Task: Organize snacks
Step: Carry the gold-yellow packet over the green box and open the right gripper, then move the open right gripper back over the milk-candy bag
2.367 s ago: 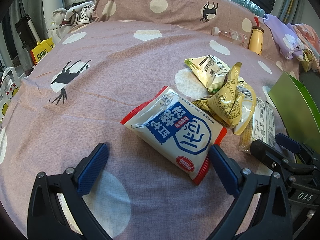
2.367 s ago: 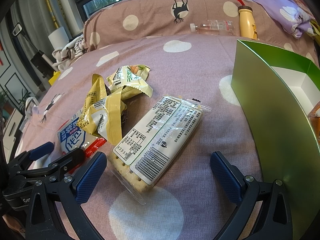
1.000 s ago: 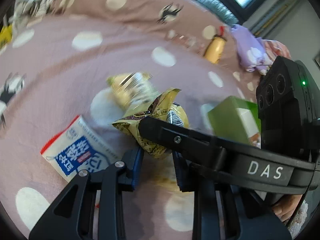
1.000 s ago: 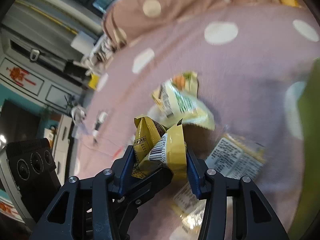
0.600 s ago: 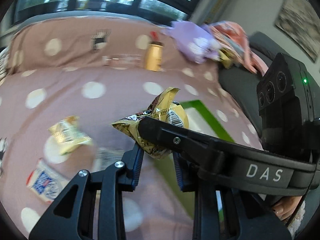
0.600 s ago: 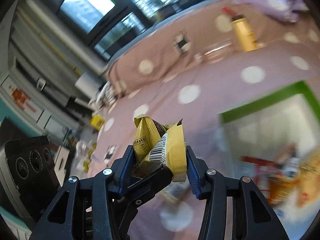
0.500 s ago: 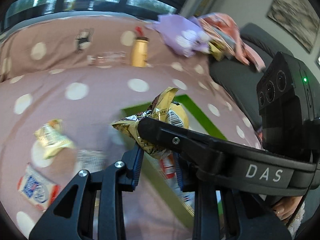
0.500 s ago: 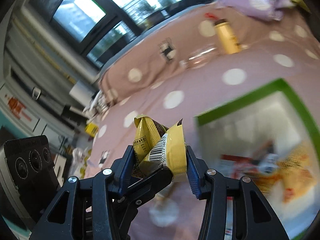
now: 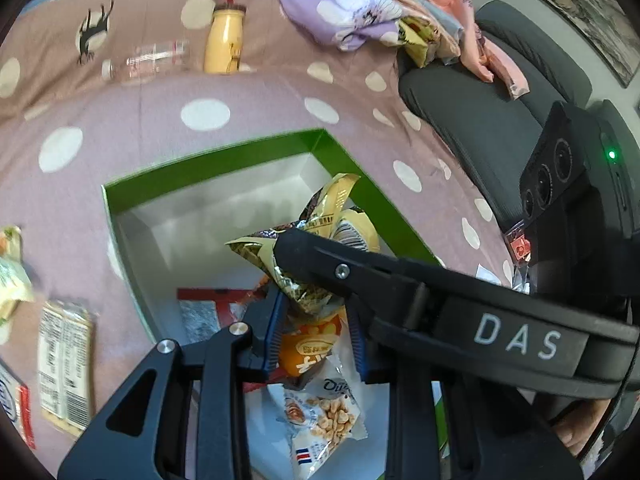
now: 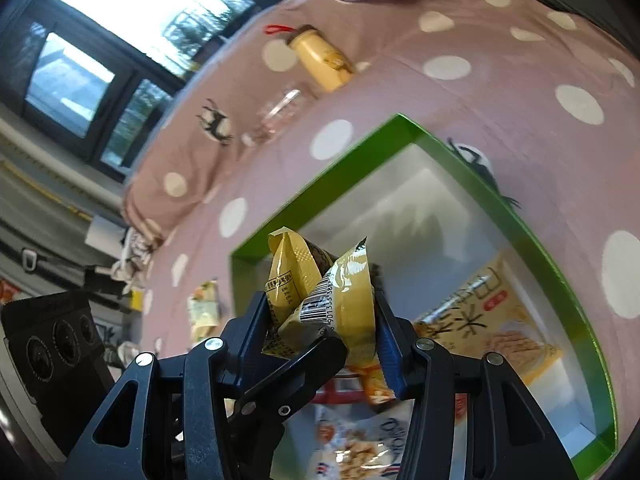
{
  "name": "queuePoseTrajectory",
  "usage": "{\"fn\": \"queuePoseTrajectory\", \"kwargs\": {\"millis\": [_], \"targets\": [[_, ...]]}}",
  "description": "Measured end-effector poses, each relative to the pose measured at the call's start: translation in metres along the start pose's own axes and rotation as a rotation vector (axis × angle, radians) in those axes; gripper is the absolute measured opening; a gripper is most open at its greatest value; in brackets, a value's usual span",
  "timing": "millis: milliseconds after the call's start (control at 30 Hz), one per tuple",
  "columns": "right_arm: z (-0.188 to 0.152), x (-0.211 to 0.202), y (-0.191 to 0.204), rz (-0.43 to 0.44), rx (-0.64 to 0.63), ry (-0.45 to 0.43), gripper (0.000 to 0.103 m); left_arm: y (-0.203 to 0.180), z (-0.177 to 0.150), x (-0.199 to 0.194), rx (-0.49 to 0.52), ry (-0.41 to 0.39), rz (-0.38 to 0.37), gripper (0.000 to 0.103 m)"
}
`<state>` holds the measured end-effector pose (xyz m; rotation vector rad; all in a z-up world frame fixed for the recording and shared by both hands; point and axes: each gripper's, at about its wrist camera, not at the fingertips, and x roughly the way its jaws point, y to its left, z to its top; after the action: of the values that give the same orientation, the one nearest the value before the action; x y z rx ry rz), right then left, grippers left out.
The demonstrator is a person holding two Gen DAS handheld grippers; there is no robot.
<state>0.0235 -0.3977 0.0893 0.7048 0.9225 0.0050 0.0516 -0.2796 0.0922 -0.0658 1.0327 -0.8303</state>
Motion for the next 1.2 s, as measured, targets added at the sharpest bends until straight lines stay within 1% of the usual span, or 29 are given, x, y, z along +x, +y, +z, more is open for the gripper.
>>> {"fn": "queuePoseTrajectory", "kwargs": {"millis": [33,100,133,167,200,233,267,300,333,367,400,500,567,633,733,800,867,933,1033,1100,1133,1200], "targets": [[0.000,0.001,0.000,-0.001,0.000,0.004,0.053,0.000,-0.002,-0.001,-0.006,-0.006,0.001,0.027],[-0.001,-0.001,0.003,-0.016,-0.015,-0.002,0.054,0.000,-0.005,-0.008,0.001,-0.026,-0.006,0.033],[-0.001,-0.003,0.005,-0.030,-0.022,-0.009,0.061,0.001,-0.006,-0.013,0.000,-0.033,-0.012,0.035],[-0.002,-0.006,0.008,-0.044,-0.034,-0.027,0.070,0.002,-0.006,-0.018,-0.004,-0.037,-0.011,0.043],[-0.002,-0.009,0.010,-0.050,-0.046,-0.043,0.074,0.004,-0.006,-0.022,-0.007,-0.039,-0.007,0.053],[-0.003,-0.012,0.015,-0.050,-0.058,-0.057,0.077,0.007,-0.006,-0.028,-0.011,-0.044,0.000,0.058],[-0.003,-0.015,0.019,-0.040,-0.068,-0.068,0.080,0.011,-0.007,-0.038,-0.018,-0.056,0.008,0.071],[-0.003,-0.017,0.021,-0.028,-0.073,-0.075,0.082,0.014,-0.007,-0.045,-0.023,-0.067,0.017,0.079],[-0.004,-0.019,0.024,-0.018,-0.080,-0.083,0.087,0.019,-0.007,-0.053,-0.029,-0.082,0.027,0.080],[-0.006,-0.021,0.028,-0.017,-0.089,-0.093,0.089,0.024,-0.008,-0.063,-0.039,-0.104,0.036,0.082],[-0.007,-0.022,0.032,-0.022,-0.100,-0.099,0.089,0.033,-0.010,-0.078,-0.055,-0.129,0.047,0.084],[-0.012,-0.024,0.050,-0.045,-0.152,-0.111,0.089,0.059,-0.017,-0.108,-0.104,-0.168,0.088,0.091],[-0.018,-0.026,0.068,-0.038,-0.198,-0.121,0.089,0.076,-0.023,-0.127,-0.134,-0.186,0.130,0.093],[-0.025,-0.027,0.088,-0.017,-0.248,-0.123,0.090,0.099,-0.031,-0.149,-0.183,-0.211,0.205,0.093],[-0.036,-0.022,0.124,0.011,-0.327,-0.116,0.090,0.125,-0.042,-0.170,-0.242,-0.238,0.299,0.093],[-0.046,-0.008,0.151,0.040,-0.385,-0.073,0.090,0.143,-0.052,-0.184,-0.276,-0.248,0.378,0.093],[-0.056,0.009,0.174,0.083,-0.419,-0.013,0.090,0.161,-0.064,-0.193,-0.306,-0.246,0.434,0.093],[-0.067,0.029,0.194,0.119,-0.451,0.048,0.090,0.177,-0.075,-0.199,-0.345,-0.233,0.447,0.093],[-0.084,0.064,0.220,0.167,-0.488,0.147,0.090,0.203,-0.093,-0.203,-0.441,-0.217,0.446,0.091],[-0.093,0.089,0.232,0.196,-0.488,0.212,0.090,0.217,-0.108,-0.205,-0.502,-0.222,0.438,0.091],[-0.097,0.101,0.236,0.195,-0.480,0.236,0.090,0.225,-0.115,-0.204,-0.531,-0.224,0.433,0.091],[-0.108,0.124,0.242,0.176,-0.476,0.264,0.090,0.234,-0.120,-0.200,-0.560,-0.217,0.439,0.087]]}}
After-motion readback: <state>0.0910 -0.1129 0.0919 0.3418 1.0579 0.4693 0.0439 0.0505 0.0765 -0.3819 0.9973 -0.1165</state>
